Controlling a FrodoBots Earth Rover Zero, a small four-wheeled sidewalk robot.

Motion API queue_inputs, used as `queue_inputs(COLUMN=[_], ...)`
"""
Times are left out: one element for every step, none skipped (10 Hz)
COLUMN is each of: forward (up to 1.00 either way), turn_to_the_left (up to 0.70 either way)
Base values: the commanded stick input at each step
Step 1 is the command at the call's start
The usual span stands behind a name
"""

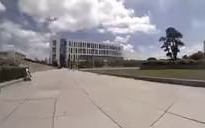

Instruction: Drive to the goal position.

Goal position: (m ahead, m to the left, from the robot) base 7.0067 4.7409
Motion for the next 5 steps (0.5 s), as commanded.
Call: queue_inputs(forward=[0.7,0.7,0.7,0.7,0.7], turn_to_the_left=[0.27,0.35,0.35,0.35,0.35])
